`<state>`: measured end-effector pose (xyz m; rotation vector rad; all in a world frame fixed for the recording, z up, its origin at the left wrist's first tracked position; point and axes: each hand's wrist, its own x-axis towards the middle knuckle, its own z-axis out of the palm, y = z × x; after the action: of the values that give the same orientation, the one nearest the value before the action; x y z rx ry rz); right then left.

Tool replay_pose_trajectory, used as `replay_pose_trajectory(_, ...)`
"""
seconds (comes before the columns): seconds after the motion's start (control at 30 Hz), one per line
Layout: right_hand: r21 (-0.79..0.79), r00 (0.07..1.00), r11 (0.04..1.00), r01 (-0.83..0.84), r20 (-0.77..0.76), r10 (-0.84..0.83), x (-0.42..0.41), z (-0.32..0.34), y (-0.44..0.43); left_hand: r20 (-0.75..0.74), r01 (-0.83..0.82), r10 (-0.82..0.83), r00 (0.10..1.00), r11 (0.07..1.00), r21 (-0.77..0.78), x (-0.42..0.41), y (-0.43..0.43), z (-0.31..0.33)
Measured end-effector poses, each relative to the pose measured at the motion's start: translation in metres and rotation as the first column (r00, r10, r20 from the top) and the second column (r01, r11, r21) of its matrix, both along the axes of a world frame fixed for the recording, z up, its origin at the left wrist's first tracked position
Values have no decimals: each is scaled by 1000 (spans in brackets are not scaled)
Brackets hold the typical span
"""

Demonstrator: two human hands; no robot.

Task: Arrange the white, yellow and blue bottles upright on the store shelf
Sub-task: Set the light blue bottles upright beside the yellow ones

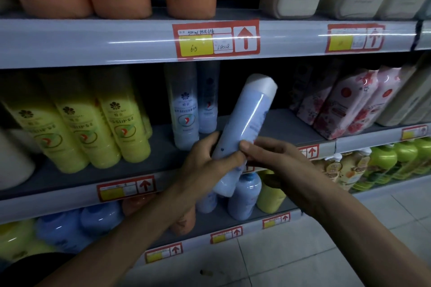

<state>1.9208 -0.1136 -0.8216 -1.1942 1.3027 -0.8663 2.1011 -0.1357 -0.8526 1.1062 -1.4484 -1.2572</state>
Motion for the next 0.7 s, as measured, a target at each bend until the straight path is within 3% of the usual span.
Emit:
replay_pose_trajectory(0.17, -121, 983, 992, 34, 185, -11, 3, 0, -2, 193, 71, -30, 981, 974, -214, 10, -3, 6)
replay_pose_trajectory(0.27, -256, 967, 962, 92, 253, -25, 9, 2, -5, 336, -3, 136, 932, 929, -369, 14, -4, 4)
replay_pose_trajectory(0.33, -371, 980, 921, 116, 191, -46, 13, -5, -13, 412, -94, 285, 866, 901, -424, 20, -6, 0)
replay_pose_trajectory(0.47, -517, 985, 842, 155, 16, -172, 18, -14, -32, 442, -249, 399, 803, 899, -360, 35, -10, -15)
replay_pose_trajectory(0.57, -569, 957, 815, 113, -160, -244, 24, -18, -44, 535, -328, 507, 676, 857, -397, 47, -10, -21)
replay_pose_trajectory(0.7, -587, 920, 804, 98, -255, -298, 32, -20, -52, 605, -417, 571, 555, 820, -391, 55, -12, -16)
